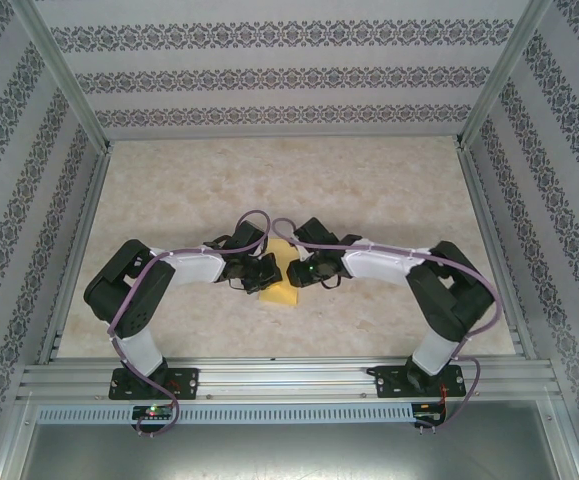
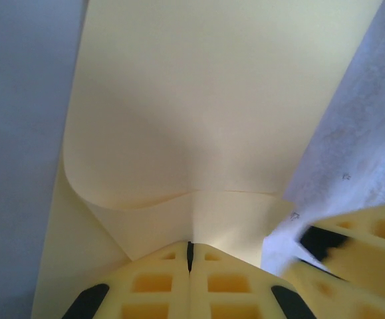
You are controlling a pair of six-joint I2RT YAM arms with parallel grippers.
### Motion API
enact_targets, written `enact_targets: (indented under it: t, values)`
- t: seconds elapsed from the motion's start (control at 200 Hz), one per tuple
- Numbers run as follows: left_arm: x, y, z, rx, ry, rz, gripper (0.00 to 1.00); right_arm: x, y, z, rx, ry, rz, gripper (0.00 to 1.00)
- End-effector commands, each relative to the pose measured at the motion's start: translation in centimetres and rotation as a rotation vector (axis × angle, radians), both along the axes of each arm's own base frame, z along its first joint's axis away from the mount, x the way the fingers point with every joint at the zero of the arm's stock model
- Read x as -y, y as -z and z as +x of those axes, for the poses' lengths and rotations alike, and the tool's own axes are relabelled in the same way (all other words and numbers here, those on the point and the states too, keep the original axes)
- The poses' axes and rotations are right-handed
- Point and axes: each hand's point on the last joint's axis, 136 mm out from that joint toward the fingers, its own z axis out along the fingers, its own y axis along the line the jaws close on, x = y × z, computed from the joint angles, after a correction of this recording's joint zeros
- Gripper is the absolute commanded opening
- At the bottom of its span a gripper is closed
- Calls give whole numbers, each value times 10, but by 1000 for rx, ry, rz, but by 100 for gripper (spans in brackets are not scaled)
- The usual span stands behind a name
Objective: Fold a paper plane with a square sheet of paper (pick it up from the middle)
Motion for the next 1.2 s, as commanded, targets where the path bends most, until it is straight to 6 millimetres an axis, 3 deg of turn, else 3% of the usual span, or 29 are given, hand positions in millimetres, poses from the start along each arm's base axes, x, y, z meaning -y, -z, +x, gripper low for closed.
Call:
enact_targets:
  t: [0.0, 0.095, 0.2, 0.335, 0.485, 0.729, 0.984, 1.199]
  values:
    - [-22, 34, -21, -101, -18, 105, 0, 4, -43, 4, 42, 69, 126, 30]
    - [-22, 34, -21, -102, -16, 106, 0, -6, -52, -8, -14, 90, 256, 30]
    - [-22, 34, -21, -103, -15, 104, 0, -32, -52, -26, -119, 71, 399, 18]
    - [-21, 33, -21, -99, -11, 103, 0, -44, -26, -37, -202, 146, 407, 6]
    - [-21, 33, -21, -101, -6, 105, 0, -52, -7, -40, -274, 169, 427, 2]
    - [-20, 33, -21, -101, -1, 103, 0, -49, 9, -41, -320, 180, 384, 3]
    - [-21, 34, -22, -103, 1, 107, 0, -29, 35, -52, -384, 217, 311, 4]
    - [-23, 38, -24, -114, -6, 114, 0, -19, 41, -61, -403, 223, 300, 6]
